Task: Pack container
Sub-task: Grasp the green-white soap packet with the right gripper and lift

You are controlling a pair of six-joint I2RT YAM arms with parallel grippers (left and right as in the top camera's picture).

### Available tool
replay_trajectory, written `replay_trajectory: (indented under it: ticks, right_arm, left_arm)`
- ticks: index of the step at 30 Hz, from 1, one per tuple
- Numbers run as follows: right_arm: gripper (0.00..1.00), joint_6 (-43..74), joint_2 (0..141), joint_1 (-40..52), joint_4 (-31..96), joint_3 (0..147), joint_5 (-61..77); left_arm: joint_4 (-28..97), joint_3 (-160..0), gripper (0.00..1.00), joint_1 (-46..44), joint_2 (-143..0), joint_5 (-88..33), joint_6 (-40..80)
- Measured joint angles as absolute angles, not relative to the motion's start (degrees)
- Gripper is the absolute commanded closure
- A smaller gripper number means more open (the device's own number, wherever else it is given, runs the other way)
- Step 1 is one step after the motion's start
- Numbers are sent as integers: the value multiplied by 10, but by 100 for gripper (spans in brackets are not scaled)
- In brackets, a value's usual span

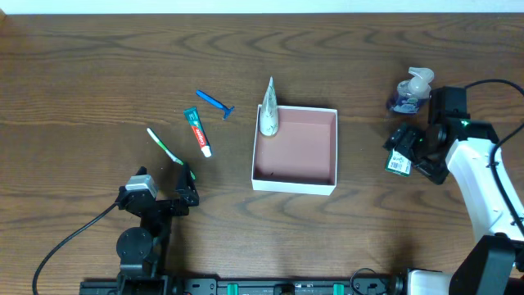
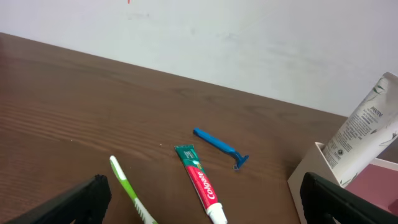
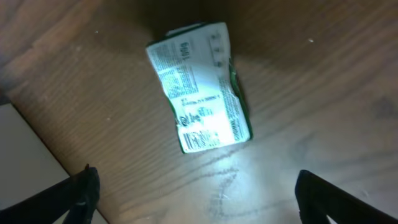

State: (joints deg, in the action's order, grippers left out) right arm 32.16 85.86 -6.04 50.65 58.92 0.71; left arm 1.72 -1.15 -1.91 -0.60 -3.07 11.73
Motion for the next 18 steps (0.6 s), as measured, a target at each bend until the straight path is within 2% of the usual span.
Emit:
replay_trajectory:
  ticks: [18]
  right_arm:
    - [2,308,947,-60,425,586,-27]
  left_arm:
    - [17,-11,2,-19,-6,-31,117]
